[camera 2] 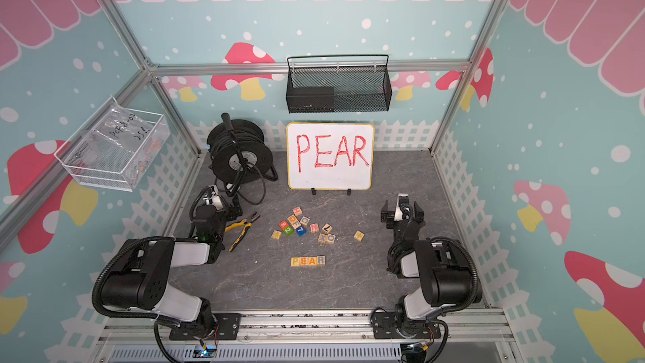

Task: Spell the uppercase word “pear” with letter blocks
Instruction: Reset both arms

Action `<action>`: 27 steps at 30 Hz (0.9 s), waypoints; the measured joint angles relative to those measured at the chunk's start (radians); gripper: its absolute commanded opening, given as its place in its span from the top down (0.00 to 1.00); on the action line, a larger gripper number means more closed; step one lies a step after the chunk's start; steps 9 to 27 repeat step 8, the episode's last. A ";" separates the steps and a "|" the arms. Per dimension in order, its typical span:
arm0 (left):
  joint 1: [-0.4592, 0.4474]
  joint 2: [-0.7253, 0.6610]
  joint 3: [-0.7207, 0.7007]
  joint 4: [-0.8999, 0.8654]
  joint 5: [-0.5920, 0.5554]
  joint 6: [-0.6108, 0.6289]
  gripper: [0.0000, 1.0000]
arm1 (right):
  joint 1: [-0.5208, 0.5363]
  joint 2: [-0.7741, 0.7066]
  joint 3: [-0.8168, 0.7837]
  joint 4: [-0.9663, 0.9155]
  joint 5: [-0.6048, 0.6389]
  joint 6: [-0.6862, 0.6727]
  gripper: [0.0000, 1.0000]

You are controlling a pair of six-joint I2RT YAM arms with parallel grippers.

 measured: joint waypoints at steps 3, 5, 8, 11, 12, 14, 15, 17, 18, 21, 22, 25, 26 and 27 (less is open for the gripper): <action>-0.002 0.000 0.000 -0.002 0.000 0.003 0.01 | 0.000 0.000 0.000 0.000 0.000 0.000 0.01; -0.005 0.000 0.000 -0.003 0.000 0.003 0.01 | 0.000 0.000 0.000 0.000 0.000 0.000 0.00; -0.007 0.000 0.001 -0.003 0.000 0.003 0.01 | 0.000 0.000 0.000 0.000 0.000 0.000 0.00; -0.007 0.000 0.001 -0.003 0.000 0.003 0.01 | 0.000 0.000 0.000 0.000 0.000 0.000 0.00; -0.007 0.000 0.001 -0.003 0.000 0.003 0.01 | 0.000 0.000 0.000 0.000 0.000 0.000 0.00; -0.007 0.000 0.001 -0.003 0.000 0.003 0.01 | 0.000 0.000 0.000 0.000 0.000 0.000 0.00; -0.007 0.000 0.001 -0.003 0.000 0.003 0.01 | 0.000 0.000 0.000 0.000 0.000 0.000 0.00; -0.007 0.000 0.001 -0.003 0.000 0.003 0.01 | 0.000 0.000 0.000 0.000 0.000 0.000 0.00; -0.007 0.000 0.001 -0.003 0.000 0.003 0.01 | 0.000 0.000 0.000 0.000 0.000 0.000 0.00; -0.007 0.000 0.001 -0.003 0.000 0.003 0.01 | 0.000 0.000 0.000 0.000 0.000 0.000 0.00; -0.007 0.000 0.001 -0.003 0.000 0.003 0.01 | 0.000 0.000 0.000 0.000 0.000 0.000 0.00; -0.007 0.000 0.001 -0.003 0.000 0.003 0.01 | 0.000 0.000 0.000 0.000 0.000 0.000 0.00; -0.007 0.000 0.001 -0.003 0.000 0.003 0.01 | 0.000 0.000 0.000 0.000 0.000 0.000 0.00; -0.007 0.000 0.001 -0.003 0.000 0.003 0.01 | 0.000 0.000 0.000 0.000 0.000 0.000 0.00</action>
